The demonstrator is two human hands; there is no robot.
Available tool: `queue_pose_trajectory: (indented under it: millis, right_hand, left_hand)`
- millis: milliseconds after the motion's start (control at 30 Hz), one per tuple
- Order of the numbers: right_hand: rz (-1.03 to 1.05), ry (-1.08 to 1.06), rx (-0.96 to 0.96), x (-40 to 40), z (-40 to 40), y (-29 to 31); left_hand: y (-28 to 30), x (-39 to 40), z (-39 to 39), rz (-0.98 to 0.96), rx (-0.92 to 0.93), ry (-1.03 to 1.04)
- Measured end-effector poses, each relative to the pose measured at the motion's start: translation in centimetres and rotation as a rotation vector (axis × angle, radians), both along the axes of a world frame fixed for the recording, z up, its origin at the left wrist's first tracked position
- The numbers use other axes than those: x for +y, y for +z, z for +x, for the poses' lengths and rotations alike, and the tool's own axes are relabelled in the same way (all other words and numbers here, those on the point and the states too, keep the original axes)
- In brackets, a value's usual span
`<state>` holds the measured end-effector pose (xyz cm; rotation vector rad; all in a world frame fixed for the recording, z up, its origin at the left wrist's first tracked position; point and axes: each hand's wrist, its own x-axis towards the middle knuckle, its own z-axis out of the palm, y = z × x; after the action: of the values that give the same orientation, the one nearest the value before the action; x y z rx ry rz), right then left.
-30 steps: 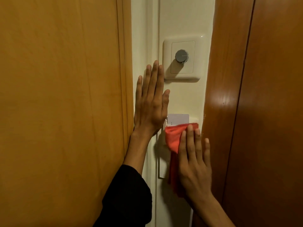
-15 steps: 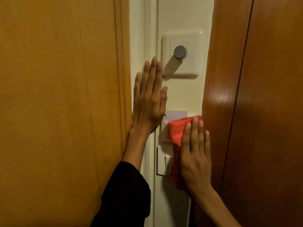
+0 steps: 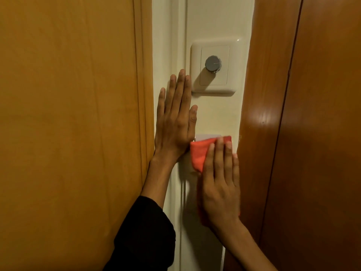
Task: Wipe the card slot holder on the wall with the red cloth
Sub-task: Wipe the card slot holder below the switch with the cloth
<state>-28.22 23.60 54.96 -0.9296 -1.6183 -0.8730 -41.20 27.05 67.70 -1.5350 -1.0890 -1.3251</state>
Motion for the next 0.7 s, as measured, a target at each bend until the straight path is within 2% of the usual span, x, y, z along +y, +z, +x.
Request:
queue_pose_trajectory:
  millis: [67, 233, 333, 500, 567, 700]
  right_hand:
    - [0.016, 0.006, -0.052, 0.2, -0.8, 0.5]
    - [0.015, -0.063, -0.411, 0.3, 2.5, -2.4]
    - [0.011, -0.097, -0.387, 0.1, 4.3, -2.6]
    - [0.015, -0.017, -0.145, 0.0, 0.8, 1.4]
    - [0.019, -0.010, -0.180, 0.2, 0.3, 1.1]
    - [0.021, -0.078, -0.365, 0.3, 3.5, -2.8]
  left_hand:
    - [0.1, 0.3, 0.0, 0.017, 0.001, 0.019]
    - [0.1, 0.4, 0.0, 0.017, 0.010, 0.034]
    - [-0.1, 0.1, 0.1, -0.005, 0.003, 0.020]
    - [0.3, -0.1, 0.2, -0.001, 0.002, 0.034]
    - [0.2, 0.0, 0.1, -0.001, 0.000, 0.027]
    - [-0.1, 0.0, 0.2, -0.005, 0.002, 0.009]
